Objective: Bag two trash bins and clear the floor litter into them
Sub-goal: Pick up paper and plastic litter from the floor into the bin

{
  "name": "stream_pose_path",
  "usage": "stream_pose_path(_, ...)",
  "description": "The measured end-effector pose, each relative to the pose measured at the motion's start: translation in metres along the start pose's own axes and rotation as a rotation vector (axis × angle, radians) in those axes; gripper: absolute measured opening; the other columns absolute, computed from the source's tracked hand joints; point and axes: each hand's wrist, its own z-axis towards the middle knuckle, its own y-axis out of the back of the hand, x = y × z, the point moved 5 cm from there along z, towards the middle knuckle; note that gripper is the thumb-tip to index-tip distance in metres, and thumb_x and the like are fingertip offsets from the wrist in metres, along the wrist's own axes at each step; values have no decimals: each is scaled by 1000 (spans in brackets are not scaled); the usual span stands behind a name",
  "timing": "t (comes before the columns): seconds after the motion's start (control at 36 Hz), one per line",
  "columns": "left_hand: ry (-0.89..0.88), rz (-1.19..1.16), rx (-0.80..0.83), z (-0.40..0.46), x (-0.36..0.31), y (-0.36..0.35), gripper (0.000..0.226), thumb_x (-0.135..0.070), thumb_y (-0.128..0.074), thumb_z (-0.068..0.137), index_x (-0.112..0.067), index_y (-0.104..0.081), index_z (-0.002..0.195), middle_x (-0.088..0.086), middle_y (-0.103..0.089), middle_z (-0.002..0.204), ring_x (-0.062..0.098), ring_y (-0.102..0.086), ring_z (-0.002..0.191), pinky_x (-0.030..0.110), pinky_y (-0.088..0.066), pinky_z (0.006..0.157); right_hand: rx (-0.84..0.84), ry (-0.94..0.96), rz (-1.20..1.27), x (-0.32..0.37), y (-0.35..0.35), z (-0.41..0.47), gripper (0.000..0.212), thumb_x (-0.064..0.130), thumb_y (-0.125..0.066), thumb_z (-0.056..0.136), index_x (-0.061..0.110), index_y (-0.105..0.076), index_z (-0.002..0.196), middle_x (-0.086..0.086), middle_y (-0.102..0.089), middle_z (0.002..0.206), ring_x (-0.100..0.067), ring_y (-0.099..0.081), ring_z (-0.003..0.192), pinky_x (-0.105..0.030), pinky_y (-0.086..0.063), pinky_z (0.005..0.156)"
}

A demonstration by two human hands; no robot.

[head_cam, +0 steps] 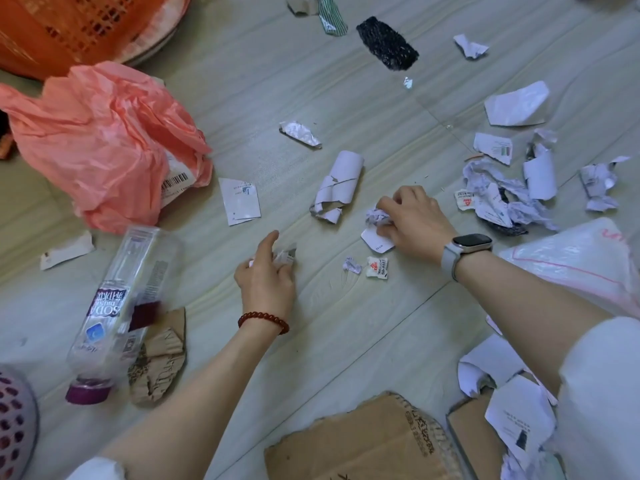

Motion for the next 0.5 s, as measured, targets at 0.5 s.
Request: stream_pose_path(0.5, -456, 562, 434, -8, -51, -57, 23, -26, -46, 95, -26, -60, 113, -5, -46, 123, 17, -44, 79, 40, -44, 85, 109, -74, 635, -3, 8, -59, 25, 8, -56, 88, 1, -56, 113, -12, -45, 126, -19, -47, 107, -17, -30, 79)
